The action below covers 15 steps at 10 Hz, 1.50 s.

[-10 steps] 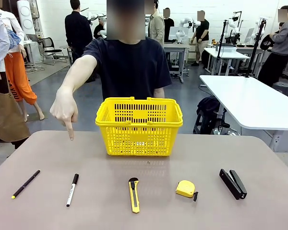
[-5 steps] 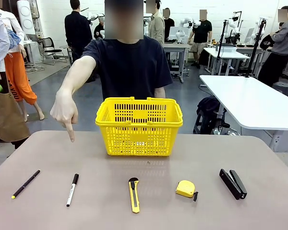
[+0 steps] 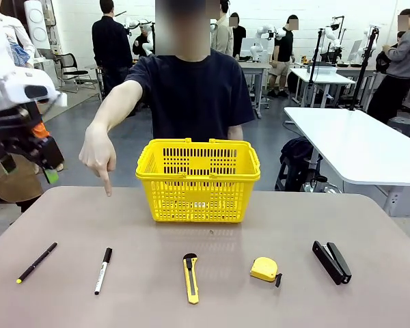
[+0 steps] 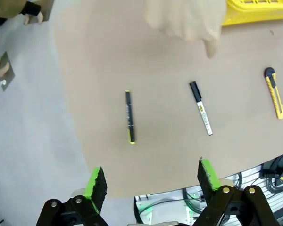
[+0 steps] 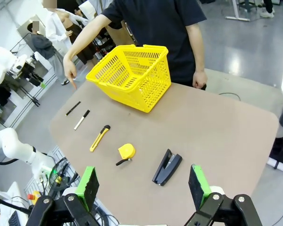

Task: Place the items the person wants into the basket.
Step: Pick up the item the person points to and place it in the Market Basket.

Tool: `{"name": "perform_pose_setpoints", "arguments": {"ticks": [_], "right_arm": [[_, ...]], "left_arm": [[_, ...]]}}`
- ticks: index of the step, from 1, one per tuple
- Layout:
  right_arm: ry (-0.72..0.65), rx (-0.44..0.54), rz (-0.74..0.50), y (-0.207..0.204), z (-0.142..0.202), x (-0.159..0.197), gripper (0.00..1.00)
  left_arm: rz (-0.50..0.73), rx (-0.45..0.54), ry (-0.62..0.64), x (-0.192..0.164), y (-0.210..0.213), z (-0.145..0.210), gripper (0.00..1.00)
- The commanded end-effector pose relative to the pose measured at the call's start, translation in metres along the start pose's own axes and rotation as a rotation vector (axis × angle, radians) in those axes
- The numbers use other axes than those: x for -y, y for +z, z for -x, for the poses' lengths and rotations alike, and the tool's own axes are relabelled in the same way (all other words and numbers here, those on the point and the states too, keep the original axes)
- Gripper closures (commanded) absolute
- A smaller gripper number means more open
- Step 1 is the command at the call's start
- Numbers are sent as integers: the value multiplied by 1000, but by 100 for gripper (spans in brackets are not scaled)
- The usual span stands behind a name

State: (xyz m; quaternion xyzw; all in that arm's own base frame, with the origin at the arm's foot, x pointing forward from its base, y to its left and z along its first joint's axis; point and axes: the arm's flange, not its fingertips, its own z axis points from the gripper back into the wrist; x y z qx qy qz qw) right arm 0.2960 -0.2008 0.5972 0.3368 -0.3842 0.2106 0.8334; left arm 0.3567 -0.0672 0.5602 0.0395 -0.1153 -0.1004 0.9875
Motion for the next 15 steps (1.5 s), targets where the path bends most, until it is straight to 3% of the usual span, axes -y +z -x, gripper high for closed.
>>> {"name": "perform_pose_setpoints", "arguments": {"ticks": [1, 4, 6, 7, 12, 15], "right_arm": [[18, 18, -20, -1, -1, 2, 0], [18, 18, -20, -1, -1, 2, 0], [18, 18, -20, -1, -1, 2, 0], [18, 18, -20, -1, -1, 2, 0], [18, 18, -20, -1, -1, 2, 0], [18, 18, -20, -1, -1, 2, 0]], "left_arm": [[17, 30, 35, 9, -30, 7, 0], [56, 2, 46, 27, -50, 3, 0], [117, -20, 16, 19, -40, -4, 0], [38, -11, 24, 24, -51, 6, 0], [55, -13, 22, 23, -49, 2, 0], [110, 20, 17, 58, -87, 36, 0]]}}
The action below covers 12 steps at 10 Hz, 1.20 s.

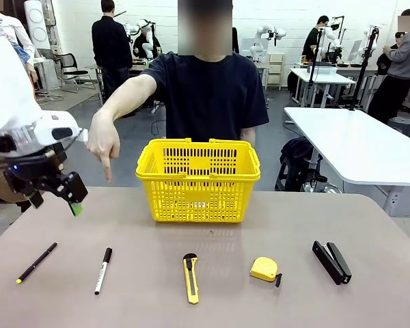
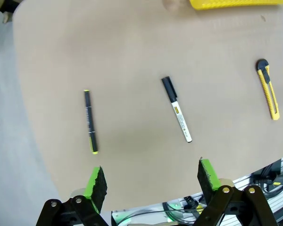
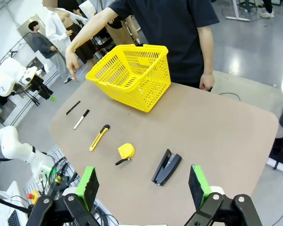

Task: Place the items the person wants into the basket.
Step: Pick up the item the person points to and place it in the Market Basket.

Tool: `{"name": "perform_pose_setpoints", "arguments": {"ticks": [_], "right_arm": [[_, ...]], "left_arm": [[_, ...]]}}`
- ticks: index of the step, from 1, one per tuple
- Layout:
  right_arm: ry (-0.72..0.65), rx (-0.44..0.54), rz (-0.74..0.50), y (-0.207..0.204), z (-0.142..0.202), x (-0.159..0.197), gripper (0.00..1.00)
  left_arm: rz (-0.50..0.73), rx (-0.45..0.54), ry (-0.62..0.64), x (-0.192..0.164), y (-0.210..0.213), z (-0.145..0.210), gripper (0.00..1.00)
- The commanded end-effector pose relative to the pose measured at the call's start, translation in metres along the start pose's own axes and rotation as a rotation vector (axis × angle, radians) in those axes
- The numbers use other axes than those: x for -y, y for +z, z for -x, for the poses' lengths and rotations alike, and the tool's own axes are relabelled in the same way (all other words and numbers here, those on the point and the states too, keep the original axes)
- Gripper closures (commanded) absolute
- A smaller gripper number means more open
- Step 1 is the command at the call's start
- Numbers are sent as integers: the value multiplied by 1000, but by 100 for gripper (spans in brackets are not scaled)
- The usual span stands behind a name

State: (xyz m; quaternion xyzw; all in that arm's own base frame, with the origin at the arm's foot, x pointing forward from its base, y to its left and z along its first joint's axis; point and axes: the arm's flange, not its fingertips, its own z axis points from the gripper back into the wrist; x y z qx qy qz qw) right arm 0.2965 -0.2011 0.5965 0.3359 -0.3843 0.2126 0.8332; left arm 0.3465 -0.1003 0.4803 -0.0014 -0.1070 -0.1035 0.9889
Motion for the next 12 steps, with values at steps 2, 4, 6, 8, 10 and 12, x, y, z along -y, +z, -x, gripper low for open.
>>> {"name": "perform_pose_setpoints", "arguments": {"ticks": [2, 4, 6, 8, 10, 12], "right_arm": [[14, 20, -20, 0, -2, 1, 0], [14, 20, -20, 0, -2, 1, 0], [14, 20, -20, 0, -2, 1, 0], [14, 20, -20, 0, -2, 1, 0], [14, 20, -20, 0, -2, 1, 0], [14, 20, -20, 0, -2, 1, 0]], "left_arm": [[-24, 30, 69, 37, -53, 16, 0], [-60, -10, 125, 52, -90, 12, 0], [-61, -80, 153, 63, -120, 4, 0], [-60, -98, 171, 66, -135, 0, 0], [-43, -98, 173, 61, -150, -5, 0], [-31, -117, 160, 60, -166, -7, 0]]}}
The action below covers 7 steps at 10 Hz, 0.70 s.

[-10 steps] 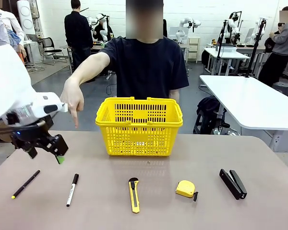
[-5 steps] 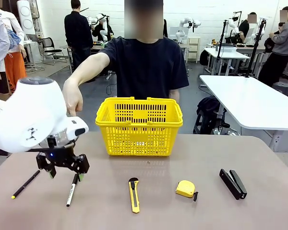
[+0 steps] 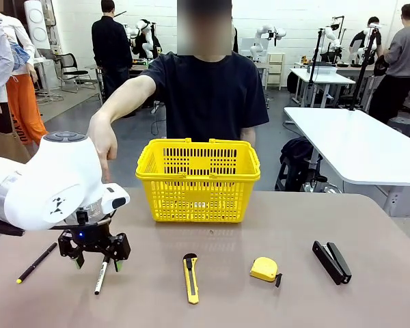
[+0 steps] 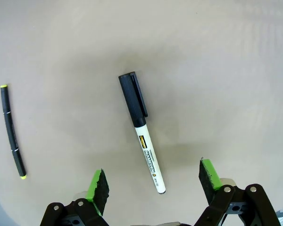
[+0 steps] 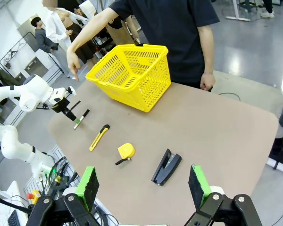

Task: Place the items the person wants into the basket.
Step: Pick up the item the person points to and place it in the Market Basket.

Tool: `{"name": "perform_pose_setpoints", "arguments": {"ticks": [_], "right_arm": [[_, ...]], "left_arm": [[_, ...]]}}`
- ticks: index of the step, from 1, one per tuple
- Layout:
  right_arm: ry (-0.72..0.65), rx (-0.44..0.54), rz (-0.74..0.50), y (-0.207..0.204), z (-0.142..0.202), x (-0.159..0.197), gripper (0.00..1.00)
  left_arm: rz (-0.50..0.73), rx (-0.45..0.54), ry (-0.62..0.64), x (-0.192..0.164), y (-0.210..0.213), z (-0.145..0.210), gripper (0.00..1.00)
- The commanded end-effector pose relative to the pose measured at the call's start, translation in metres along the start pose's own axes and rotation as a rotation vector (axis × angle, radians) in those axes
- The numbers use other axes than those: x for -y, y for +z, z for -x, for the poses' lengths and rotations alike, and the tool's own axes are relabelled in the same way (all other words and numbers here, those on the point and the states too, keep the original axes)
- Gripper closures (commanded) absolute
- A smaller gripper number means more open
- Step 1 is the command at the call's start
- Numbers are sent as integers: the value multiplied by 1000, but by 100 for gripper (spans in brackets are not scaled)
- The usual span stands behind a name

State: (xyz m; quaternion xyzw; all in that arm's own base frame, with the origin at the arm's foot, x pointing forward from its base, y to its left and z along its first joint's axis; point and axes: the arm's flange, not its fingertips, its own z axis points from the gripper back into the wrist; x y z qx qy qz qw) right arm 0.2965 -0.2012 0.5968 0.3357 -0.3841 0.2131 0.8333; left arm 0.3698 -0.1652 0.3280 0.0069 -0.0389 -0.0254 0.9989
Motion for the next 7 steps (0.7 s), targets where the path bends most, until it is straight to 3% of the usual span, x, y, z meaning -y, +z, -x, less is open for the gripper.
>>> {"name": "perform_pose_setpoints", "arguments": {"ticks": [1, 5, 6, 7], "right_arm": [[13, 21, -19, 0, -1, 1, 0], [13, 21, -19, 0, -1, 1, 0], [13, 21, -19, 0, -1, 1, 0], [13, 21, -19, 0, -1, 1, 0]], "left_arm": [[-20, 24, 0, 1, -14, -6, 0], [-39, 35, 1, 2, -20, -11, 0], [-22, 45, -30, 2, -19, -10, 40], [-19, 34, -44, 2, -20, -10, 57]]}}
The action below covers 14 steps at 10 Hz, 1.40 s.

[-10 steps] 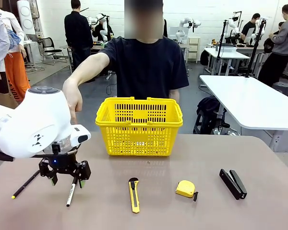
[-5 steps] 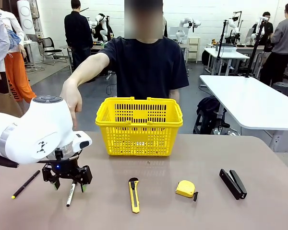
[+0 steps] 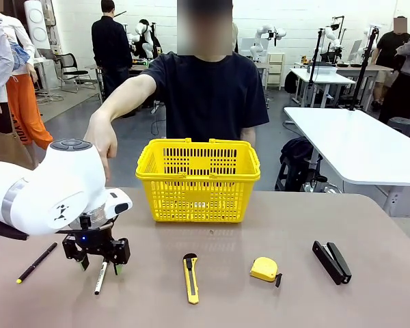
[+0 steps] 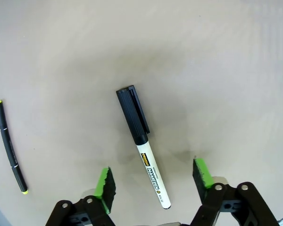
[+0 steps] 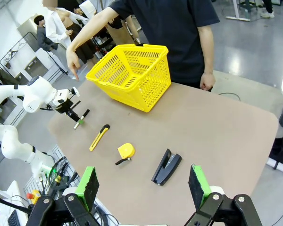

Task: Place the items the person wants into the basket.
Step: Pick up the item the person points to and place it in the Market Basket.

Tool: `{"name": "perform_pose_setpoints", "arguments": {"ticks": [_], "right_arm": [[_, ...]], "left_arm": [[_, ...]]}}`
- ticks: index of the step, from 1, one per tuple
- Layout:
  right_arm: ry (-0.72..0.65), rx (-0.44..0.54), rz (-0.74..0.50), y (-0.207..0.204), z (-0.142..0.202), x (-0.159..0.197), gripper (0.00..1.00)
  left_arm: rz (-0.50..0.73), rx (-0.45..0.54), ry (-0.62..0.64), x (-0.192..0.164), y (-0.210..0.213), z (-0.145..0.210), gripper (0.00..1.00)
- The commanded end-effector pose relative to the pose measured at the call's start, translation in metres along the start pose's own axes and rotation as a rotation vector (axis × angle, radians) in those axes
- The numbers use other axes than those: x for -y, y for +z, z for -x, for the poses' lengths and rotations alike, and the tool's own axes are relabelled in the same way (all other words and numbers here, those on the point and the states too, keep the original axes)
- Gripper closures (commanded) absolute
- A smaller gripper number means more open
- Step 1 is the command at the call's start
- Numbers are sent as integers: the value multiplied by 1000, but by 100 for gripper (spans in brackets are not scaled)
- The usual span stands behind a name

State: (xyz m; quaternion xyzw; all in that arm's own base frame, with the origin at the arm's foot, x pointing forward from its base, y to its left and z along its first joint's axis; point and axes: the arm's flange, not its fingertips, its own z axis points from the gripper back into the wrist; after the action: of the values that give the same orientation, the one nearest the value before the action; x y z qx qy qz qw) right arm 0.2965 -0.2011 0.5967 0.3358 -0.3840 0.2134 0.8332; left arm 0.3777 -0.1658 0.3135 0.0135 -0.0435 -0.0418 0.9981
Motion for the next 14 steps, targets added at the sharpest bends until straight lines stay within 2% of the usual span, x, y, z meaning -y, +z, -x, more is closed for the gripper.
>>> {"name": "perform_pose_setpoints", "arguments": {"ticks": [1, 3, 4, 6, 11, 12, 13, 14], "right_arm": [[13, 21, -19, 0, -1, 1, 0], [13, 21, -19, 0, -1, 1, 0], [13, 21, -19, 0, -1, 1, 0], [13, 21, -19, 0, -1, 1, 0], [13, 21, -19, 0, -1, 1, 0], [13, 21, -19, 0, -1, 1, 0], [13, 21, -19, 0, -1, 1, 0], [13, 21, -19, 0, -1, 1, 0]], "left_arm": [[-8, 6, -10, 1, -8, -5, 97], [-9, -13, -19, 2, -12, -4, 100], [-14, -22, -23, 2, -14, -4, 81], [-17, -28, -25, 4, -15, -4, 100], [-20, -36, -29, 4, -14, -4, 100], [-60, -56, -82, 4, -6, -1, 100], [-93, -124, -181, -2, 20, 10, 100], [-87, -79, -218, -13, 61, 22, 100]]}}
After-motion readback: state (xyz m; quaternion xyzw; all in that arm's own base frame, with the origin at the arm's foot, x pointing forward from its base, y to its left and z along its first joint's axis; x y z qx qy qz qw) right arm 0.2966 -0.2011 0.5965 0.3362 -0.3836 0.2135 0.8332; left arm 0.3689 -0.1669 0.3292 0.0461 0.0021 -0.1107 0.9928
